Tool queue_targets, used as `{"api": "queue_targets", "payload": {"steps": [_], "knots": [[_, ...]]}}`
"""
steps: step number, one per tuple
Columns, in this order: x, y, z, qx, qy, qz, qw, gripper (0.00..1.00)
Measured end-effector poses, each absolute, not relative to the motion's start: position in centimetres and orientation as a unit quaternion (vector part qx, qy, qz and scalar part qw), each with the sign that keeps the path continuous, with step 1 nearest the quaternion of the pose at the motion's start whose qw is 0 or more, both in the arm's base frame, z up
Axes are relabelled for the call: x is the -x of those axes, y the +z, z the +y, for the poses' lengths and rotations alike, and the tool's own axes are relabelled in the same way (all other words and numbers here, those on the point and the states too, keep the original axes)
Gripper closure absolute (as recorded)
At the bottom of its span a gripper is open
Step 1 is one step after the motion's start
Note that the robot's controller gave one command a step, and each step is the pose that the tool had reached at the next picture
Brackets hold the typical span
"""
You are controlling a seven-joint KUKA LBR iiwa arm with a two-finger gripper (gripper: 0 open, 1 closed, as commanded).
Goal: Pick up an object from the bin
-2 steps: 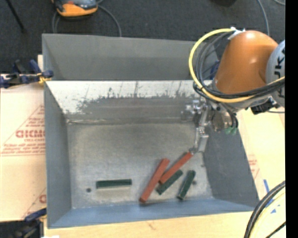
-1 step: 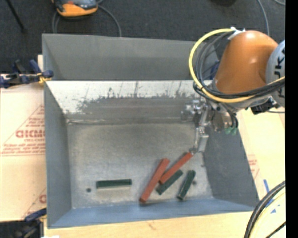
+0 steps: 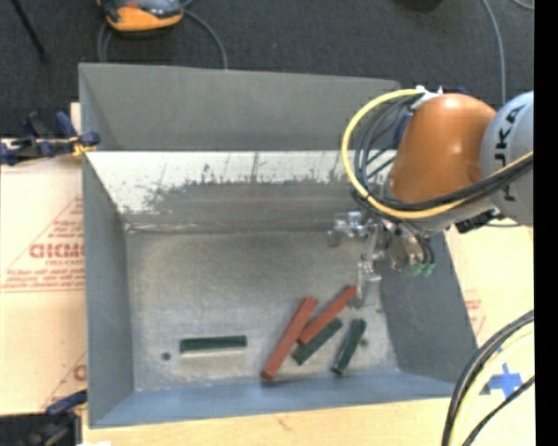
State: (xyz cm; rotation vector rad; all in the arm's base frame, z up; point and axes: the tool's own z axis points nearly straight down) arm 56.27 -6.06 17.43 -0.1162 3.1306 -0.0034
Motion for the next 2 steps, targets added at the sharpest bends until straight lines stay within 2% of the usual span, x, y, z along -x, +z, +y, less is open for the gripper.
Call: {"api": "queue_targets", "payload": {"steps": [1, 2], "knots": [[-55.5, 12.9, -6.0, 0.109, -0.001, 0.994, 0.002, 0.0], [-53.4, 7.5, -5.3, 0.199, -0.001, 0.98, 0.001, 1.0]]}}
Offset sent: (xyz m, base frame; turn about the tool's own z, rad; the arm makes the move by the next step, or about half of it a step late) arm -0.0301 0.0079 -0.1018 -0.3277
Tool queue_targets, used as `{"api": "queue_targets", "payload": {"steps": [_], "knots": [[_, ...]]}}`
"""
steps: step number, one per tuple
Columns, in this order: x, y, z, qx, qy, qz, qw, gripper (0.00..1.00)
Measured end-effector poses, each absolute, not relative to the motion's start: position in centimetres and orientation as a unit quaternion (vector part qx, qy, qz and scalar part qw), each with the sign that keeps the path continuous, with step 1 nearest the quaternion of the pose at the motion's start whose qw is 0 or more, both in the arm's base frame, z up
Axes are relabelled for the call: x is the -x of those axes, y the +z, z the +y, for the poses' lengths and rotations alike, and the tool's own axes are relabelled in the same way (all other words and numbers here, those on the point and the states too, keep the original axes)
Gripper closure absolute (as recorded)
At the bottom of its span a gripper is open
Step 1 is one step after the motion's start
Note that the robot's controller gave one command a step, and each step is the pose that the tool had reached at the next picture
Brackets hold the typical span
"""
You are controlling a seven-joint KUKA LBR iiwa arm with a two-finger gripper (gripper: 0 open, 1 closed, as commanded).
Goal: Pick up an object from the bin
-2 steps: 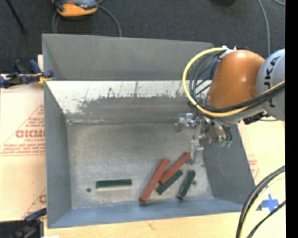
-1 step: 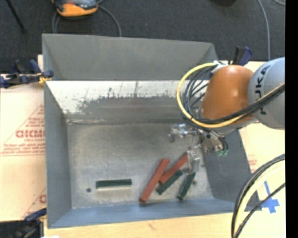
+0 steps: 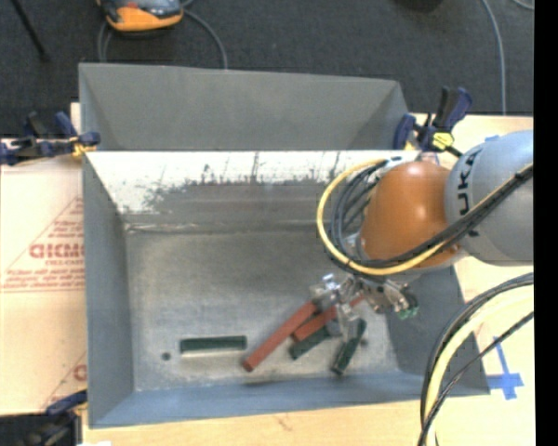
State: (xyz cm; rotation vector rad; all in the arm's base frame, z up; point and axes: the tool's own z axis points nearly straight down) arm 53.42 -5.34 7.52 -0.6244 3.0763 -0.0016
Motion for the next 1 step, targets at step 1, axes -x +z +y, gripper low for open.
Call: {"api": "queue_targets", "payload": {"steps": [1], "knots": [[-53.42, 7.52, -5.33, 0.199, -0.001, 0.98, 0.001, 1.0]]}}
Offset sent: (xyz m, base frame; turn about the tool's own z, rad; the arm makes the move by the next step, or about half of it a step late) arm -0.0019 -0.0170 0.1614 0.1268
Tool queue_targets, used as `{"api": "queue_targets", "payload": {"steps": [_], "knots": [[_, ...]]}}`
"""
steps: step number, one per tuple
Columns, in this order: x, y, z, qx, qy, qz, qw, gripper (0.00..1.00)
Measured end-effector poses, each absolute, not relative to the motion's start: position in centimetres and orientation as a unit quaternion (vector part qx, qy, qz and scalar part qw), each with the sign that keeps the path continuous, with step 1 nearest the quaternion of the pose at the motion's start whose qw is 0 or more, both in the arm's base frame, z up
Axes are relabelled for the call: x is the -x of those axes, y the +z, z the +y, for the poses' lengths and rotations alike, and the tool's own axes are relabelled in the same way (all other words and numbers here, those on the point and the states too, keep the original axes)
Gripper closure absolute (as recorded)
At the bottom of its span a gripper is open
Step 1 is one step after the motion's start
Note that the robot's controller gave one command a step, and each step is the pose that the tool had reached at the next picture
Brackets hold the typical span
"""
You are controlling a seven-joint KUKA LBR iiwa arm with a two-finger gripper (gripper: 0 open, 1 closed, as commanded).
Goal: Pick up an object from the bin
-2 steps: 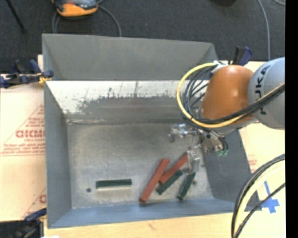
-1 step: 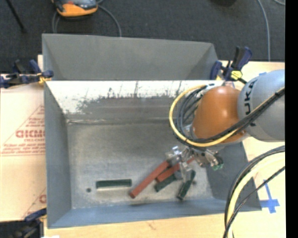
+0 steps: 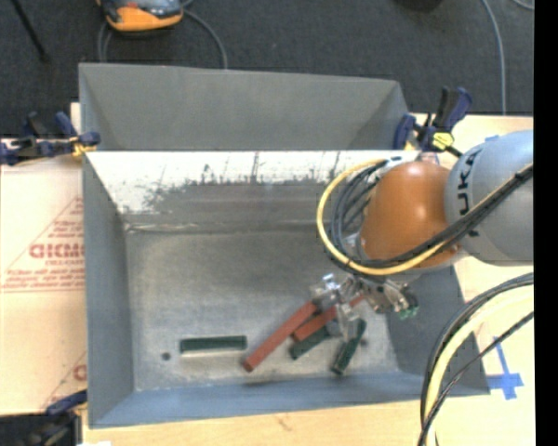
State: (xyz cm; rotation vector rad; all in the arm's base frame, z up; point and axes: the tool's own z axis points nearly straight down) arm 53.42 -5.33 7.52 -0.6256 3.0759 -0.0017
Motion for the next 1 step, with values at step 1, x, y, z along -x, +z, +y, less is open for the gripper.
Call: {"api": "queue_targets", "payload": {"steps": [1], "knots": [[-53.16, 13.12, -5.98, 0.177, 0.0, 0.984, -0.002, 1.0]]}}
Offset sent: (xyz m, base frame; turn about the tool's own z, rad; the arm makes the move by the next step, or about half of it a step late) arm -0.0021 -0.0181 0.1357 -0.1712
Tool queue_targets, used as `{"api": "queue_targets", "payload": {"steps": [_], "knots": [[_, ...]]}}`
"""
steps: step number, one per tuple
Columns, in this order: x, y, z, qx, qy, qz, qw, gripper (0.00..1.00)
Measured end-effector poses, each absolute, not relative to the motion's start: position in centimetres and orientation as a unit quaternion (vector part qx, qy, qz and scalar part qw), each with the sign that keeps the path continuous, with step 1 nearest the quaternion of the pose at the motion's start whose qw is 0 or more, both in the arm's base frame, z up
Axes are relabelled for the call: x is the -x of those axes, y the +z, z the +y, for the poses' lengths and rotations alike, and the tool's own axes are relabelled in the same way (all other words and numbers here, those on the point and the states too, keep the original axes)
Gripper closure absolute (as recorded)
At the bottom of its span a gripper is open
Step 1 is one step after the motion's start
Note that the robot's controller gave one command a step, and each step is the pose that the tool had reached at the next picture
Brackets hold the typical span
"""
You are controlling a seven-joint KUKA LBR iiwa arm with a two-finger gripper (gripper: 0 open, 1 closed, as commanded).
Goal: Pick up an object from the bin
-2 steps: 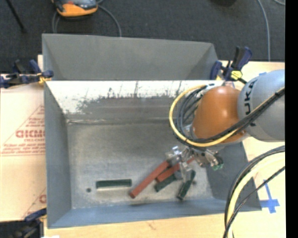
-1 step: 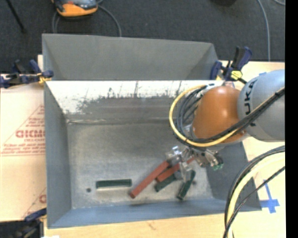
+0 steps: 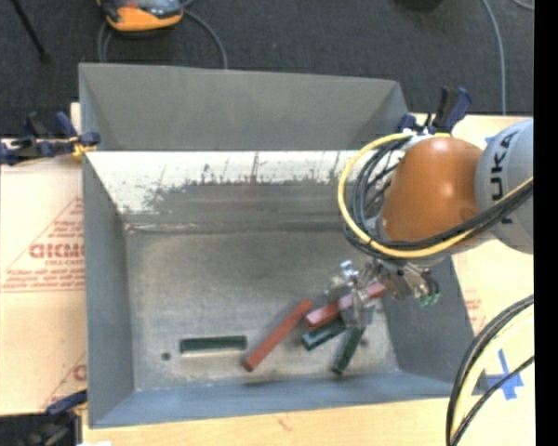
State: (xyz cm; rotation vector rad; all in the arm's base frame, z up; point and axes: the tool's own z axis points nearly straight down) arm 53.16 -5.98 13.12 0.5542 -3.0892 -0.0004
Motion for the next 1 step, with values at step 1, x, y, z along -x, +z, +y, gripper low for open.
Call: {"api": "queue_targets", "payload": {"steps": [1], "knots": [[-53.31, 21.13, -7.18, -0.281, 0.0, -0.96, -0.002, 1.0]]}}
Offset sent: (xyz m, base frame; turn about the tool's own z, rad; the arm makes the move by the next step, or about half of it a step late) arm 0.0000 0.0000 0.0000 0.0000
